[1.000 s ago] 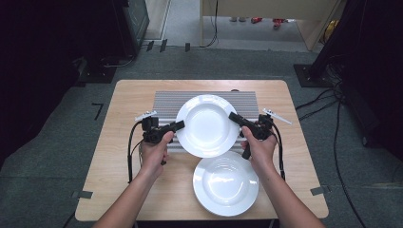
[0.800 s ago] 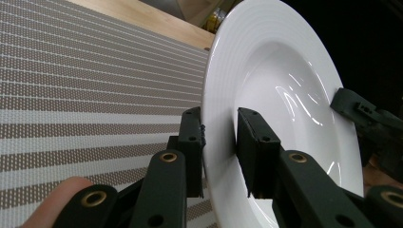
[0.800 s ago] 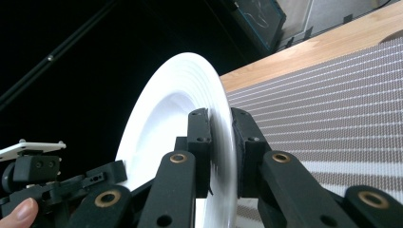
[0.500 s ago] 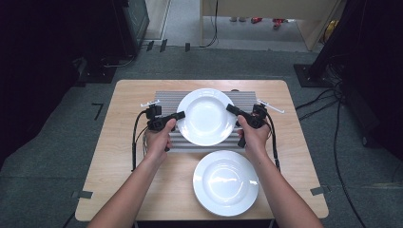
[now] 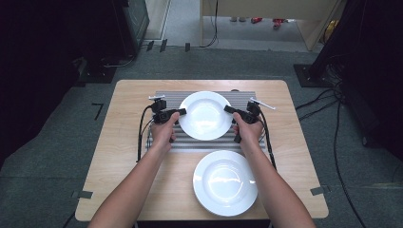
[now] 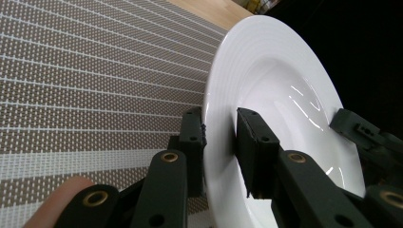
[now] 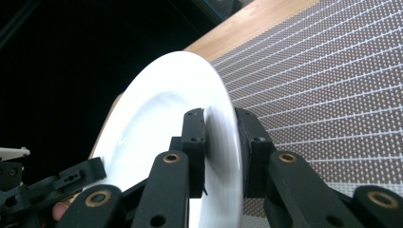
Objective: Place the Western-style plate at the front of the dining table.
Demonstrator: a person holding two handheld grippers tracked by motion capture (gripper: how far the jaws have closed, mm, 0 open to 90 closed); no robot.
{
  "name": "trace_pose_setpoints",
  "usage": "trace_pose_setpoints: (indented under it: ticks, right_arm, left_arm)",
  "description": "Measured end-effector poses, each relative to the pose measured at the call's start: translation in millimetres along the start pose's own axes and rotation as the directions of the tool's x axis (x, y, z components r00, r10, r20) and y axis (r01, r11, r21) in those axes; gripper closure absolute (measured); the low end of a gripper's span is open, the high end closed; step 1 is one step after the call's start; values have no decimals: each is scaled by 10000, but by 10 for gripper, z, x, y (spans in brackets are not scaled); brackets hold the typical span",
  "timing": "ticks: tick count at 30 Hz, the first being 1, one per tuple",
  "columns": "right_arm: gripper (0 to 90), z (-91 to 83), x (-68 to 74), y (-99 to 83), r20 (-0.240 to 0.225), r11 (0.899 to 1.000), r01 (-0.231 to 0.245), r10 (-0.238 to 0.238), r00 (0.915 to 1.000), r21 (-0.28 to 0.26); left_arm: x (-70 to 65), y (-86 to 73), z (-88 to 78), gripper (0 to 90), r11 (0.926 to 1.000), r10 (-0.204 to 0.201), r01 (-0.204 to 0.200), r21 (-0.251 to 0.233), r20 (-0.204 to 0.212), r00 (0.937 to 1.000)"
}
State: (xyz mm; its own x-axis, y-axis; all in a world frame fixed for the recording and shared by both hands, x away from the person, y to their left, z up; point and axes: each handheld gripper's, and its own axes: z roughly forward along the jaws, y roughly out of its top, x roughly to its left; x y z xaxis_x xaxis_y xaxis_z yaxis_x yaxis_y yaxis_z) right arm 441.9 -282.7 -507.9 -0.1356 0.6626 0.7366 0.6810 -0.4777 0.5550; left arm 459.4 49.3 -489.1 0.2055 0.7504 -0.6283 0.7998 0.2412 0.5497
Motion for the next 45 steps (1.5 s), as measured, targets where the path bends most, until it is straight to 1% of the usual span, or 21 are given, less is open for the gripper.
trace_pose_setpoints:
  ticks: [3, 13, 16, 18, 19, 20, 23, 24, 25, 26, 28, 29, 30, 31, 33, 34, 35, 36, 39, 41, 45]
  right_arm:
    - [770, 68, -52, -1, 285, 9998, -89, 84, 9996, 163]
    - [755, 146, -135, -33, 735, 9994, -285, 271, 9969, 192]
    - [740, 159, -139, -47, 844, 9997, 49, -67, 9964, 222]
    - [723, 159, -136, -49, 885, 9996, 163, -183, 9959, 232]
    - [603, 147, -120, -51, 869, 9990, 235, -268, 9959, 385]
    - [567, 138, -108, -51, 884, 9984, 372, -408, 9952, 414]
    - [479, 91, -69, -43, 1234, 9868, 1571, -1609, 9792, 400]
    - [479, 91, -69, -43, 1234, 9868, 1571, -1609, 9792, 400]
    - [429, 33, -37, -23, 1342, 9726, 2268, -2316, 9635, 505]
    - [410, -2, -19, -9, 1387, 9677, 2455, -2512, 9580, 572]
    - [386, -78, 17, 17, 1296, 9592, 2759, -2818, 9507, 624]
    - [386, -124, 38, 24, 1221, 9565, 2845, -2904, 9491, 638]
    - [390, -175, 61, 13, 1318, 9507, 3024, -3092, 9418, 693]
    - [390, -175, 61, 13, 1318, 9507, 3024, -3092, 9418, 693]
    - [374, -343, 99, -44, 1051, 9382, 3376, -3443, 9330, 765]
    - [362, -378, 101, -58, 978, 9356, 3454, -3514, 9311, 733]
    - [351, -419, 108, -73, 894, 9352, 3467, -3523, 9316, 725]
    - [351, -419, 108, -73, 894, 9352, 3467, -3523, 9316, 725]
    - [326, -577, 124, -124, 1030, 9217, 3818, -3872, 9162, 685]
    - [297, -653, 128, -139, 1117, 9178, 3908, -3966, 9112, 708]
    - [279, -779, 123, -178, 1048, 9218, 3842, -3875, 9159, 511]
  left_arm:
    - [41, -18, 97, 728, 9997, -32, 39, 261, -258, 9997]
    - [72, -8, 216, 728, 9997, -69, 78, 244, -384, 9992]
    - [71, -6, 218, 720, 9996, 105, -94, 268, -406, 9991]
    - [52, -6, 213, 712, 9987, 446, -432, 271, -535, 9976]
    - [11, -13, 180, 630, 9962, 875, -873, 63, -569, 9945]
    - [11, -13, 180, 596, 9962, 875, -873, 63, -569, 9945]
    - [-61, -37, 76, 486, 9916, 1288, -1292, -37, -571, 9900]
    - [-61, -37, 76, 467, 9916, 1288, -1292, -37, -571, 9900]
    - [-101, -66, 22, 432, 9874, 1576, -1581, -30, -660, 9853]
    - [-101, -66, 22, 391, 9874, 1576, -1581, -30, -660, 9853]
    - [-162, -100, -57, 311, 9786, 2051, -2060, 9, -941, 9742]
    - [-181, -113, -86, 281, 9755, 2188, -2198, 10, -980, 9708]
    - [-203, -133, -117, 260, 9726, 2314, -2325, 16, -1044, 9672]
    - [-203, -133, -117, 241, 9726, 2314, -2325, 16, -1044, 9672]
    - [-249, -202, -192, 203, 9595, 2816, -2809, 220, -1010, 9542]
    - [-249, -202, -192, 191, 9595, 2816, -2809, 220, -1010, 9542]
    - [-265, -251, -249, 188, 9532, 3025, -3009, 310, -887, 9490]
    - [-265, -251, -249, 184, 9532, 3025, -3009, 310, -887, 9490]
    - [-268, -317, -345, 179, 9478, 3187, -3178, 244, -859, 9439]
    - [-252, -356, -411, 174, 9472, 3204, -3200, 184, -880, 9432]
    - [-196, -414, -541, 169, 9484, 3166, -3167, 136, -862, 9446]
